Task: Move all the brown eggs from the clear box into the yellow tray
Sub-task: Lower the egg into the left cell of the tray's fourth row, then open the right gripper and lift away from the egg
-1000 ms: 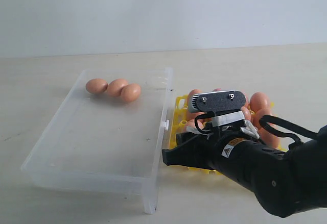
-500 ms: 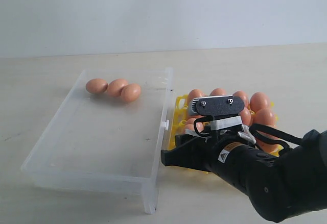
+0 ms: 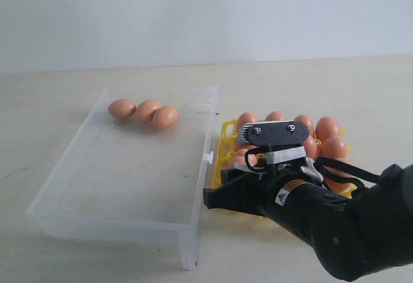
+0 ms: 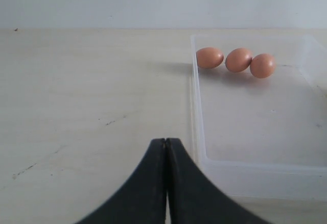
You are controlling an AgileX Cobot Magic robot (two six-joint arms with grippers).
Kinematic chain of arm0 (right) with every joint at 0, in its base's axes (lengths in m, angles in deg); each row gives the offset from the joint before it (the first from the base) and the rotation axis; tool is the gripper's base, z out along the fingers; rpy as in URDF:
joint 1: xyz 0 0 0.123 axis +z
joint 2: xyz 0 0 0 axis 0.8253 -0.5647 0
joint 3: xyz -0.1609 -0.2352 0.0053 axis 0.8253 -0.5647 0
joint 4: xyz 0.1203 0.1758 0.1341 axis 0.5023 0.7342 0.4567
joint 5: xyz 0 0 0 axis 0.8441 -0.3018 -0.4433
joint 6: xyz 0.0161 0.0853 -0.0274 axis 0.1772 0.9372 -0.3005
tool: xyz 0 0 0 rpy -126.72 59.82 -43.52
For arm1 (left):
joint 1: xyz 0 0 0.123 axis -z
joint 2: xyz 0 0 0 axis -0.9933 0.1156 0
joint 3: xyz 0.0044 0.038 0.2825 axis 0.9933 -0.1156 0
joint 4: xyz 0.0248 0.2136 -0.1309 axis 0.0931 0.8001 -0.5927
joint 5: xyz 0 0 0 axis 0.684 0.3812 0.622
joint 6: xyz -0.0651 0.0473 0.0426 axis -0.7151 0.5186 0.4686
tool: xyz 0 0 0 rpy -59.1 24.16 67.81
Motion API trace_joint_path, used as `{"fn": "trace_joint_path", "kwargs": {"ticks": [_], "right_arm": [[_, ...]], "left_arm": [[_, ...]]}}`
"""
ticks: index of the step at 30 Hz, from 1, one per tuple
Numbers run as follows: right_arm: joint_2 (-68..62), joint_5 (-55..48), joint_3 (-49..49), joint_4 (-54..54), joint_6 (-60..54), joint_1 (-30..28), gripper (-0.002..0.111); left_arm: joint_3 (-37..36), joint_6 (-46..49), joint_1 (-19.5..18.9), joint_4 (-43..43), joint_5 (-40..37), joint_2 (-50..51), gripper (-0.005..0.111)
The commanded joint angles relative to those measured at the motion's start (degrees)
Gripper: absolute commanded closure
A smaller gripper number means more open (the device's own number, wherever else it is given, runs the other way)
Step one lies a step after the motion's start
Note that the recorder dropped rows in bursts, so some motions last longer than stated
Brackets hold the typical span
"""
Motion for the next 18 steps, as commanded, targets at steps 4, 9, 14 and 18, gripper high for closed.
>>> {"fn": "trace_joint_path", "kwargs": {"ticks": [4, 9, 14, 18], "right_arm": [[-0.12, 1.93, -0.08, 0.32, 0.13, 0.09, 0.050], [-0.11, 2.29, -0.08, 0.45, 0.13, 0.09, 0.050], [1.30, 2.54, -0.08, 0.57, -0.11, 0.09, 0.050], [6.22, 2.42, 0.03, 3.00, -6.18, 0.09, 0.050]], "left_arm": [[0.23, 0.12, -0.06, -0.14, 0.22, -0.32, 0.107], [0.23, 0.12, -0.06, -0.14, 0.22, -0.32, 0.107], [0.23, 0.12, -0.06, -0.14, 0.22, -0.32, 0.107], [0.23, 0.12, -0.06, -0.14, 0.22, -0.32, 0.107]]}}
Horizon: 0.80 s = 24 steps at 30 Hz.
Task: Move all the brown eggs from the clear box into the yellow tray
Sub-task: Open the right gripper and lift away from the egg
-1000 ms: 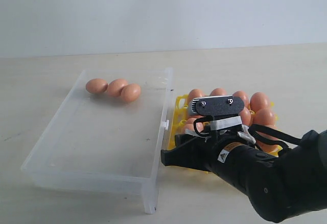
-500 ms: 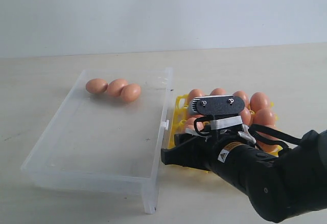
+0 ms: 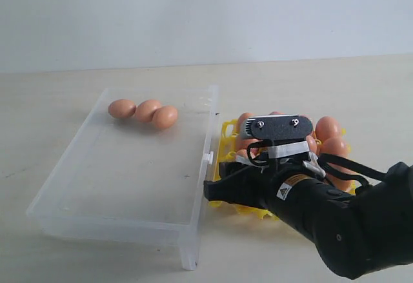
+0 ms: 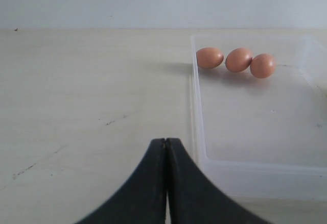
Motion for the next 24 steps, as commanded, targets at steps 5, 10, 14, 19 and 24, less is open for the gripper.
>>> {"fn": "trace_joint_path", "kwargs": {"ticks": [5, 10, 14, 19, 24], "right_arm": [[13.10, -17.15, 7.19, 4.14, -15.30, 0.09, 0.052], [9.51, -49.38, 26.33, -1.12, -20.21, 0.09, 0.060], [-6.08, -66.76, 42.17, -3.93, -20.21, 0.09, 0.088], [-17.47, -68.83, 49.27, -4.48, -21.61, 0.09, 0.107], [-18.67, -70.17, 48.99, -6.43, -21.61, 0.09, 0.108]], "left_arm": [[0.23, 0.12, -0.06, -0.14, 0.22, -0.32, 0.107], [0.23, 0.12, -0.06, -0.14, 0.22, -0.32, 0.107], [0.23, 0.12, -0.06, -0.14, 0.22, -0.32, 0.107], [0.23, 0.12, -0.06, -0.14, 0.22, -0.32, 0.107], [0.23, 0.12, -0.06, -0.14, 0.22, -0.32, 0.107]]}}
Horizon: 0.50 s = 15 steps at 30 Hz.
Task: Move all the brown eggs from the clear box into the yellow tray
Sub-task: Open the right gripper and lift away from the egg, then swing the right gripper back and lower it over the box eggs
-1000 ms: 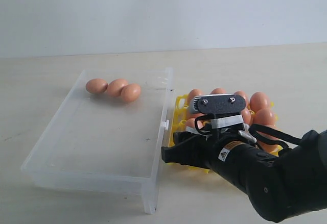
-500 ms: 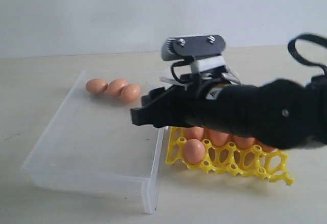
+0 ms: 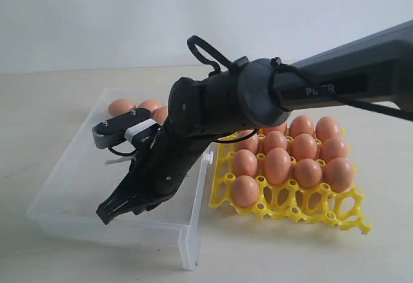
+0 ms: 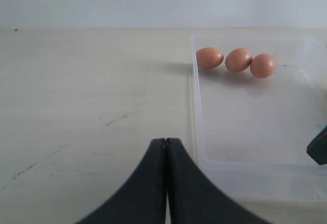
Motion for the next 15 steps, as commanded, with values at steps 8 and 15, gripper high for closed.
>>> {"fn": "trace_joint_path", "kwargs": {"ticks": [8, 15], "right_arm": [[0.07, -13.64, -0.70, -1.94, -0.61, 1.07, 0.108], [0.42, -13.78, -5.34, -0.21, -2.09, 2.09, 0.108]], "left_arm": [[0.23, 0.12, -0.06, -0.14, 0.22, -0.32, 0.107], [0.23, 0.12, -0.06, -0.14, 0.22, -0.32, 0.107]]}}
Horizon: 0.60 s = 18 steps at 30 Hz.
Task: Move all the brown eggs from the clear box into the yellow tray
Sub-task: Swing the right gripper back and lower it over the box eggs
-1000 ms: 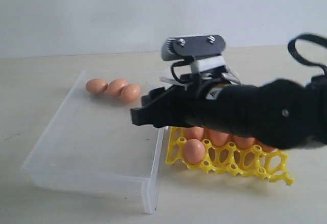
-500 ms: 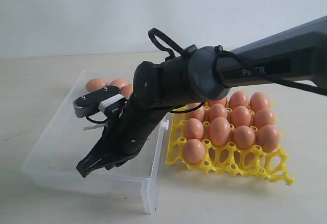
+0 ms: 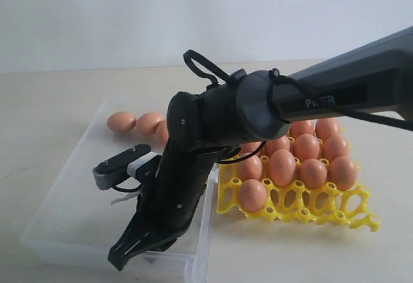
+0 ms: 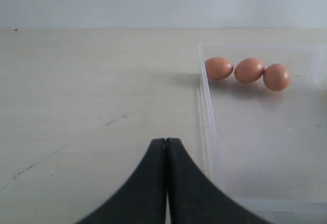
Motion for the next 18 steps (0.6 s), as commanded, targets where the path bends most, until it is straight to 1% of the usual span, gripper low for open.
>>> {"fn": "trace_joint_path", "kwargs": {"ticks": [1, 7, 9, 12, 15, 18], "right_arm": [[0.73, -1.65, -2.71, 0.21, -0.59, 0.44, 0.108], [5.30, 1.84, -2.84, -0.78, -0.59, 0.44, 0.108], [7.60, 5.50, -2.84, -0.78, -0.48, 0.44, 0.107], [10.71, 10.53, -2.75, -0.78, -0.36, 0.32, 0.102], [13.50, 15.90, -2.71, -0.63, 0.21, -0.22, 0.092], [14.38, 19.73, -1.92, -1.32, 3.89, -2.10, 0.075]], "left_arm": [[0.23, 0.12, -0.06, -0.14, 0.22, -0.32, 0.107], [0.23, 0.12, -0.06, -0.14, 0.22, -0.32, 0.107], [0.23, 0.12, -0.06, -0.14, 0.22, -0.32, 0.107], [0.23, 0.12, -0.06, -0.14, 0.22, -0.32, 0.107], [0.23, 0.12, -0.06, -0.14, 0.22, -0.32, 0.107], [0.23, 0.12, -0.06, -0.14, 0.22, -0.32, 0.107]]}}
